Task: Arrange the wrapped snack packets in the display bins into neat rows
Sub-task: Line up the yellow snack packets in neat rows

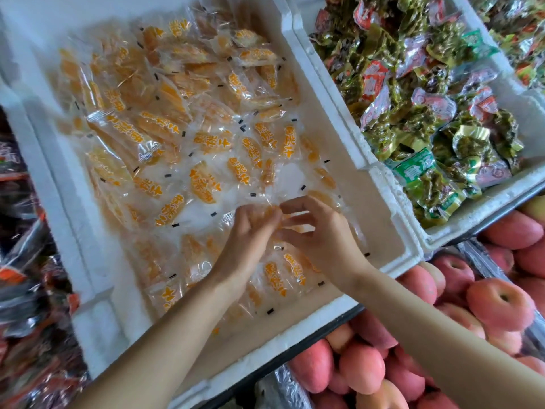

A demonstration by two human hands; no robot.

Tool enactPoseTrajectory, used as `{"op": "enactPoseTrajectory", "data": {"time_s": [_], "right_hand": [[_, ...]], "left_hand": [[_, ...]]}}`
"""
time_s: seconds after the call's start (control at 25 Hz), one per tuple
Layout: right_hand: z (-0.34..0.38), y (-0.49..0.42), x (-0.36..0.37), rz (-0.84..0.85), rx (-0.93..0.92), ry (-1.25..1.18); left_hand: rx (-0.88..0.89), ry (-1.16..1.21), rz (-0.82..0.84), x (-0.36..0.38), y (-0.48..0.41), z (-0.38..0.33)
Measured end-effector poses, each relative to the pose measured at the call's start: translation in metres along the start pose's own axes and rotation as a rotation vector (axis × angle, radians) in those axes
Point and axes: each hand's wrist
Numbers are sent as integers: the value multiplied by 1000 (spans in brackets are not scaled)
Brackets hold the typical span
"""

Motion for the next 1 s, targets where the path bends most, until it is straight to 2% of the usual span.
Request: {"op": "enactPoseTrajectory", "data": {"time_s": [0.12, 0.16, 0.24, 0.28, 0.36, 0.48, 0.8, 0.92, 1.0], "right_hand": [[9, 2, 11, 23, -55, -14], [7, 1, 8, 30, -92, 84], [-11, -8, -3, -97, -125, 420], [-22, -13, -11, -158, -77, 552], [-41, -21, -22, -151, 95, 673], [-52, -28, -20, -55, 179, 679], [-50, -32, -13, -61, 140, 425], [-49, -33, -10, -55, 109, 610], [-46, -33, -9, -150, 6, 765]], "left_hand": [[36, 29, -26, -8, 3, -1], [71, 20, -61, -12, 2, -2], [117, -25, -106, -24, 0, -4], [135, -59, -108, -30, -1, -5], [163, -136, -98, -35, -2, -6], [183, -164, -71, -36, -1, -7], [198, -208, -120, -32, -1, -4], [196, -230, -121, -31, -1, -2], [194, -238, -118, -29, -1, -1]]}}
Point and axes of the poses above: each hand's wrist, its own y-axis away from the middle knuckle, its own x-axis out of the palm, z = x × y, and after that the axes turned 7 degrees about y, right-handed
